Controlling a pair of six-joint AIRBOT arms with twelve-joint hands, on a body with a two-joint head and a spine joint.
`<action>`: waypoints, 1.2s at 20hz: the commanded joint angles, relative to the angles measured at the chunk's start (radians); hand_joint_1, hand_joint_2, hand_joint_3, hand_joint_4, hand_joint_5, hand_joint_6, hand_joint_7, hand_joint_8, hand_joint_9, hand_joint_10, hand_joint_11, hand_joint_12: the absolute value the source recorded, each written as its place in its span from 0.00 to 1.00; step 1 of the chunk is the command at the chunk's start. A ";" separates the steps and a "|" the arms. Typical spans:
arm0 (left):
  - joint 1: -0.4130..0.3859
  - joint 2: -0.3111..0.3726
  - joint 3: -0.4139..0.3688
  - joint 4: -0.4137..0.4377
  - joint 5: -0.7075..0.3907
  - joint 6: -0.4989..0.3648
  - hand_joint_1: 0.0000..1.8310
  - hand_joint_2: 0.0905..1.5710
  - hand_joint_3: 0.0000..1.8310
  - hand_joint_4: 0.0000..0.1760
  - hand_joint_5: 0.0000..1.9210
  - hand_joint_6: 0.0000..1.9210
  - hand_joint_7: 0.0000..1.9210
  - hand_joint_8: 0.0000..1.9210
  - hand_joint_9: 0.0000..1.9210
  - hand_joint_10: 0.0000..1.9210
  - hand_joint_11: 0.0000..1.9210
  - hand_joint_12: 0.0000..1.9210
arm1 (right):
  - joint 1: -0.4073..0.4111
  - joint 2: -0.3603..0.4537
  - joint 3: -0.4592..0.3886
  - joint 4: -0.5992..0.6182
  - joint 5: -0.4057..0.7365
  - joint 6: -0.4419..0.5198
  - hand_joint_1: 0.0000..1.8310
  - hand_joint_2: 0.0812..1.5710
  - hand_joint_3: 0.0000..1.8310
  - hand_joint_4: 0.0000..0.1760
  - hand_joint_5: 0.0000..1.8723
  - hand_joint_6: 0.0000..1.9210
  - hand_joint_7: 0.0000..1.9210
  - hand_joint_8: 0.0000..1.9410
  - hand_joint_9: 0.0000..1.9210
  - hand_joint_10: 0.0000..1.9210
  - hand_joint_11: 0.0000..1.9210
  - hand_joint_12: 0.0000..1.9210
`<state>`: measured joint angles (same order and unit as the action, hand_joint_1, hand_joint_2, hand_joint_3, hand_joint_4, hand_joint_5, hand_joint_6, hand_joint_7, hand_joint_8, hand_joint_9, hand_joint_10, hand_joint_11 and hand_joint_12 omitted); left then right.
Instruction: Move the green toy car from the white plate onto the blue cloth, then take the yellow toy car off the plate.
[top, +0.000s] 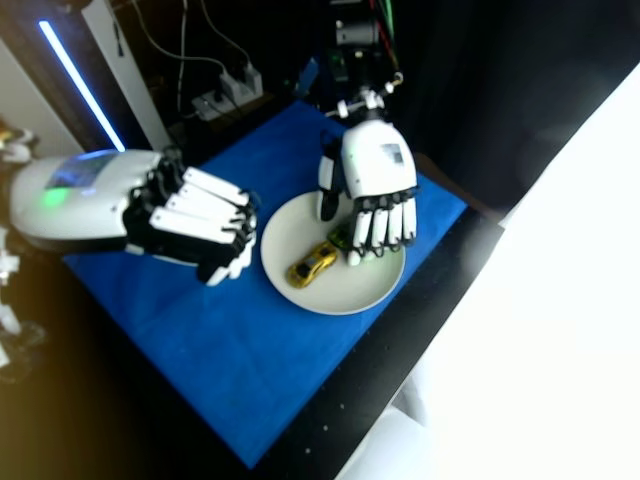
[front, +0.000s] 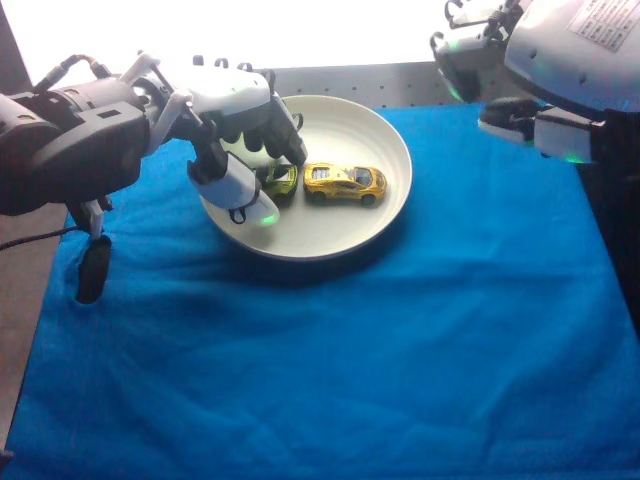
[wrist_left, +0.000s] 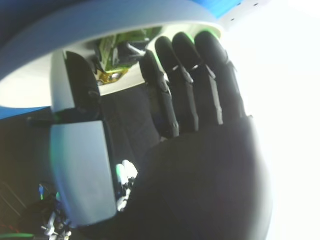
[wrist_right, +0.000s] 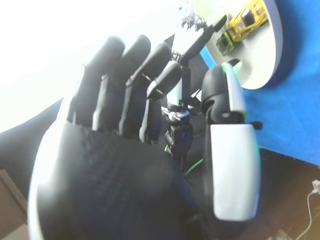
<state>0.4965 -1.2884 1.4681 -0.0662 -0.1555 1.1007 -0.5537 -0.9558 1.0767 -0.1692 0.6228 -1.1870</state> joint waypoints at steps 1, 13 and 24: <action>-0.002 -0.006 0.005 -0.004 -0.099 0.000 0.59 0.58 0.00 0.00 0.43 0.02 0.25 0.51 0.20 0.71 0.15 0.93 | 0.006 -0.002 -0.002 0.012 0.116 -0.006 0.60 0.76 0.00 0.00 0.41 0.69 0.34 0.57 0.29 0.75 0.25 0.99; 0.014 -0.022 0.027 -0.022 -0.089 0.000 0.67 0.74 0.00 0.00 0.44 0.55 0.45 0.73 0.35 0.80 0.22 0.99 | 0.005 -0.002 -0.009 0.012 0.117 -0.006 0.58 0.76 0.00 0.00 0.38 0.67 0.35 0.53 0.31 0.70 0.27 0.97; 0.015 0.009 -0.011 -0.033 -0.151 0.000 0.73 0.76 0.00 0.00 0.40 0.61 0.41 0.72 0.34 0.83 0.18 0.97 | 0.004 -0.002 -0.012 0.012 0.117 -0.006 0.63 0.68 0.00 0.00 0.30 0.51 0.36 0.51 0.32 0.69 0.28 0.94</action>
<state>0.5171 -1.2812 1.4521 -0.0986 -0.1936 1.1007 -0.5606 -0.9558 1.0695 -0.1684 0.6220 -1.1866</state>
